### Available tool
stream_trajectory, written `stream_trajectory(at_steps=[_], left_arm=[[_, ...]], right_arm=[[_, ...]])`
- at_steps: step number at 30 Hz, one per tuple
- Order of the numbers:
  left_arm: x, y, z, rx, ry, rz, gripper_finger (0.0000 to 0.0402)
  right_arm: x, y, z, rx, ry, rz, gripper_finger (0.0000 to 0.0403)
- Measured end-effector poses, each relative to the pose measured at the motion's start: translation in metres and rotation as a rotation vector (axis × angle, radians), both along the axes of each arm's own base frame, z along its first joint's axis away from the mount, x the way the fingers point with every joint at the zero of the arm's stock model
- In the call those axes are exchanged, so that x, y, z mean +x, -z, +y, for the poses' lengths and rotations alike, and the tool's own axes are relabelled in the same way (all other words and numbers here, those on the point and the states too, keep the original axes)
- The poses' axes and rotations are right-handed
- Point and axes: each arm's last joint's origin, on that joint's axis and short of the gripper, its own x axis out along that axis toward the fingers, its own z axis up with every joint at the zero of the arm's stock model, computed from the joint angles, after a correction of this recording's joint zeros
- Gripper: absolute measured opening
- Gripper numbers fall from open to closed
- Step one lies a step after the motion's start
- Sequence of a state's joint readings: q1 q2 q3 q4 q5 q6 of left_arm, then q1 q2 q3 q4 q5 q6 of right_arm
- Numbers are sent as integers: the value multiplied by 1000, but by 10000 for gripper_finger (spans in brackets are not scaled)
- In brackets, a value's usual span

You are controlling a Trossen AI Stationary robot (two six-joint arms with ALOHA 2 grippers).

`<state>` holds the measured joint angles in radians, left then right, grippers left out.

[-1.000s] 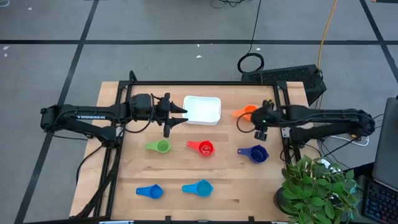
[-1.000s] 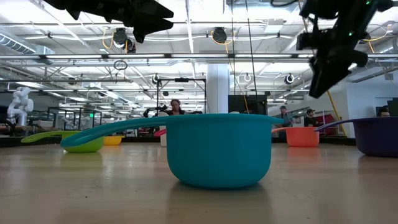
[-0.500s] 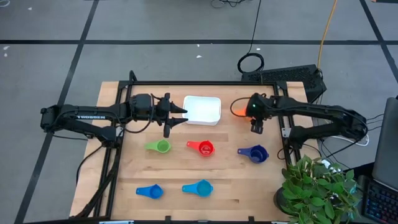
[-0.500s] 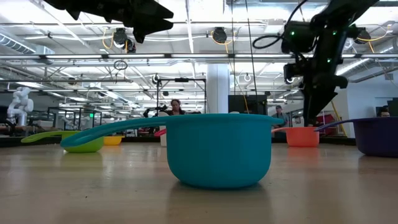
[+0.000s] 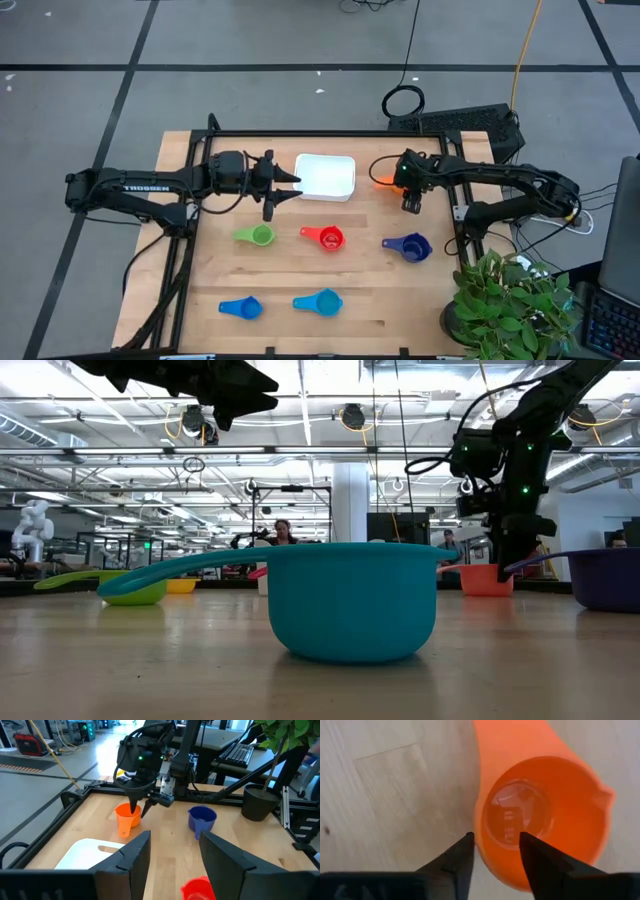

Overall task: Nest measuring cups in basket
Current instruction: Stack the orange measuring cup on top of the violet measuring cup

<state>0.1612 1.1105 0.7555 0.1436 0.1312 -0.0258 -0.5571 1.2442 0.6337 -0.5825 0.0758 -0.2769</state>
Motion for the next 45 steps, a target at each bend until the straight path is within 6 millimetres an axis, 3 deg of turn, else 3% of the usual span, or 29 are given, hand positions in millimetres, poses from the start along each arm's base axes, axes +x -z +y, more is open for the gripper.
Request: stream_trajectory(at_steps=[6, 16, 28, 31, 35, 39, 45], left_arm=[[0, 1, 0, -3, 0, 15, 173], [0, 2, 0, -3, 0, 16, 173], [-1, 2, 0, 2, -1, 21, 172], [-1, 2, 0, 1, -2, 21, 173], [-1, 2, 0, -11, -3, 24, 172], [-1, 5, 0, -15, -3, 48, 172], [-2, 6, 0, -18, -4, 65, 172]], right_arm=[[0, 0, 0, 4, 33, -3, 14], [-9, -17, 14, 41, 213, -91, 2], [-7, -112, 66, 167, 154, -509, 1], [-3, -126, 83, 238, 111, -559, 1], [-3, -120, 107, 314, 76, -461, 0], [-4, -106, 131, 291, 70, -306, 0], [0, -93, 164, 290, 20, -212, 0]])
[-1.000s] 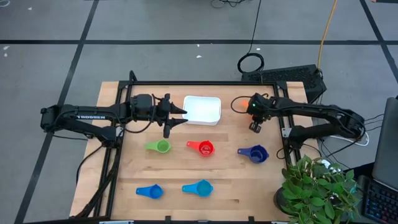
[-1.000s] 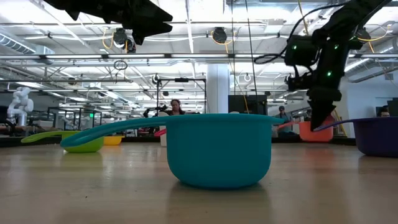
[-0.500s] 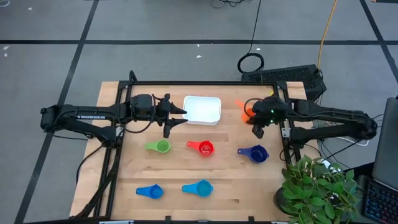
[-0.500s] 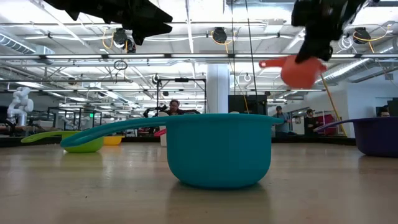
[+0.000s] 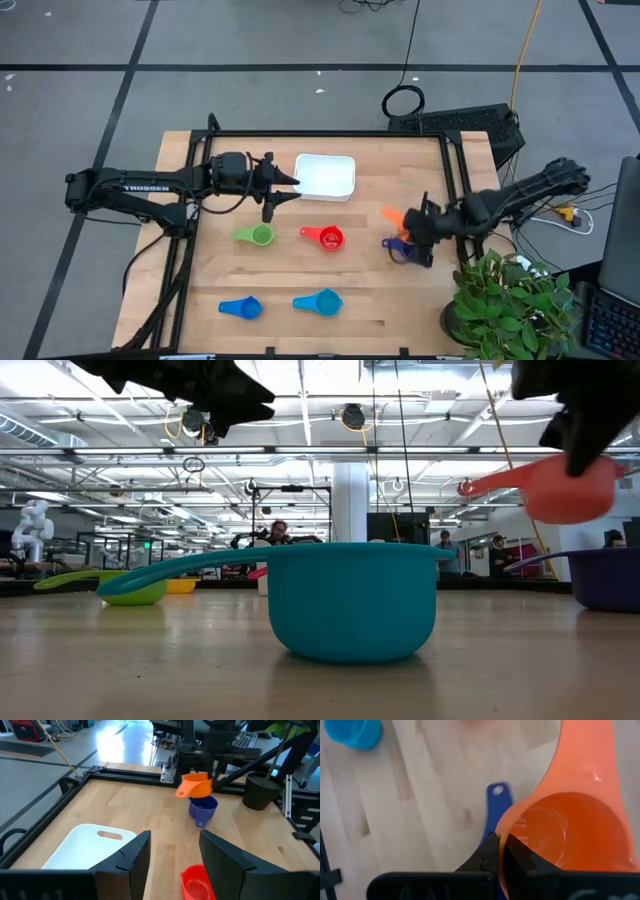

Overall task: Nest measuring cups in basket
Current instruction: Stack the orange measuring cup on top of the violet measuring cup

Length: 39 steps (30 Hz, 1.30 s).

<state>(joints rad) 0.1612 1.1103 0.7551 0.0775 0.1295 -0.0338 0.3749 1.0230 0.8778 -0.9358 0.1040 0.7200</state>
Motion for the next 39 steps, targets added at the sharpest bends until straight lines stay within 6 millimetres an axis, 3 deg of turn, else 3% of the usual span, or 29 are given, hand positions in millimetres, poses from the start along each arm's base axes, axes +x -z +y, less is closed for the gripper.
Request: stream_trajectory(at_steps=[9, 25, 39], left_arm=[[0, 1, 0, -1, 0, 7, 173], [1, 1, -10, 2, 42, 7, 172], [1, 1, -11, 3, 49, 7, 172]], right_arm=[[-1, 15, 32, -16, -19, 80, 0], [4, 36, 40, -100, -108, 246, 2], [4, 36, 40, -106, -142, 245, 93]])
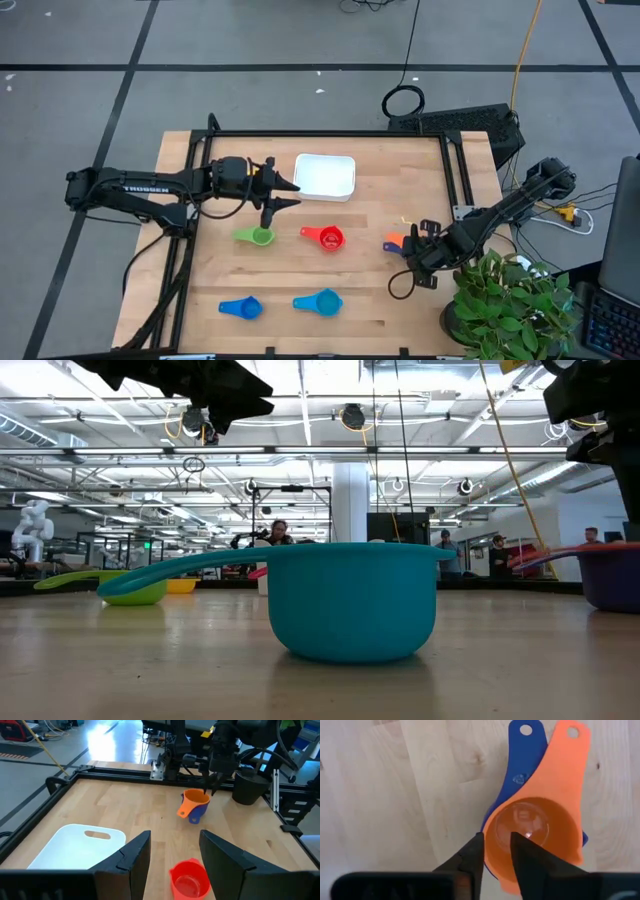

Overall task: Nest measuring cups in basket
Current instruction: Stack the orange measuring cup on top of the violet measuring cup

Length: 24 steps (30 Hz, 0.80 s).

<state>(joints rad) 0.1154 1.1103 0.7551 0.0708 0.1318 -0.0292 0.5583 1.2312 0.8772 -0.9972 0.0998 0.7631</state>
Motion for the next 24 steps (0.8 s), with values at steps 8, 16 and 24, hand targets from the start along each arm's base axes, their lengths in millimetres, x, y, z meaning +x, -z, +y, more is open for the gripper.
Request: stream_trajectory(at_steps=[8, 16, 24], left_arm=[[0, 0, -1, -1, 4, 0, 172], [0, 0, -4, 20, 23, -3, 172], [1, -1, -4, 21, 22, -10, 172]], right_arm=[[0, 0, 1, 22, 7, 13, 133], [-1, 1, -14, -41, 109, 62, 126], [13, 2, -22, 57, 46, 42, 122]])
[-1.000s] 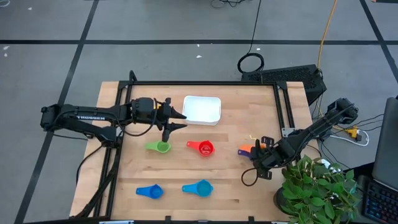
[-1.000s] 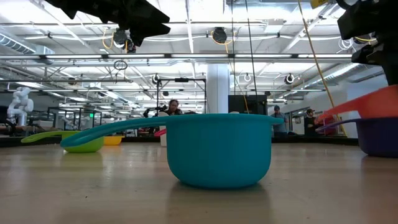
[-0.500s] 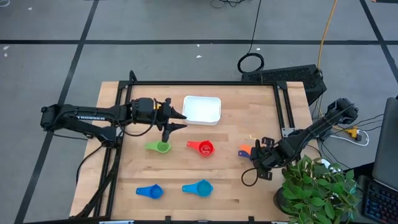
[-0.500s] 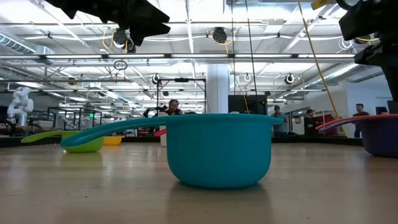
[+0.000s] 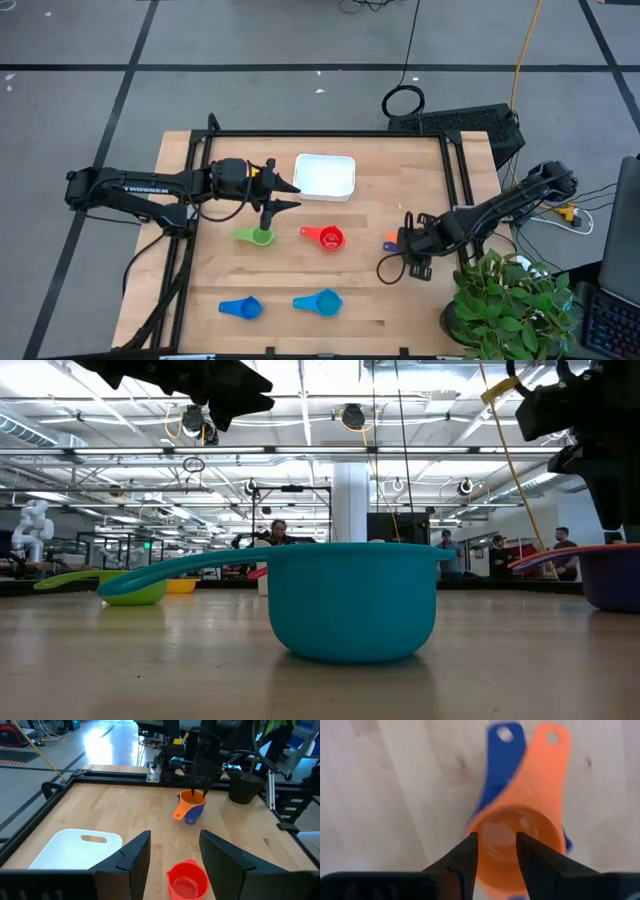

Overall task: Nest measuring cups in basket
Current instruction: Stack the orange measuring cup on top of the violet measuring cup

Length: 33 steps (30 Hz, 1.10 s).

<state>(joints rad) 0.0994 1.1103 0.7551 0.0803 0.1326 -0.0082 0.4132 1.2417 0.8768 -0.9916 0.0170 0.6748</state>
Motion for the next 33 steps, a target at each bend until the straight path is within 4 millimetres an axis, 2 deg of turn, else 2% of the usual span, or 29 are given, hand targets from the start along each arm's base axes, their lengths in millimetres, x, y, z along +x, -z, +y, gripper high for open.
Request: stream_trajectory(at_steps=[7, 18, 24, 33], left_arm=[[0, 0, 0, 0, 0, 1, 172], [0, 0, 0, 0, -1, 1, 172], [0, 0, 0, 0, -1, 2, 172], [0, 0, 0, 5, 1, 4, 173]], right_arm=[[5, 8, -4, -30, -14, 51, 90], [8, 45, -6, -69, -55, 131, 58], [25, 46, -13, -37, -75, 9, 54], [51, 42, -34, -23, -84, -208, 54]])
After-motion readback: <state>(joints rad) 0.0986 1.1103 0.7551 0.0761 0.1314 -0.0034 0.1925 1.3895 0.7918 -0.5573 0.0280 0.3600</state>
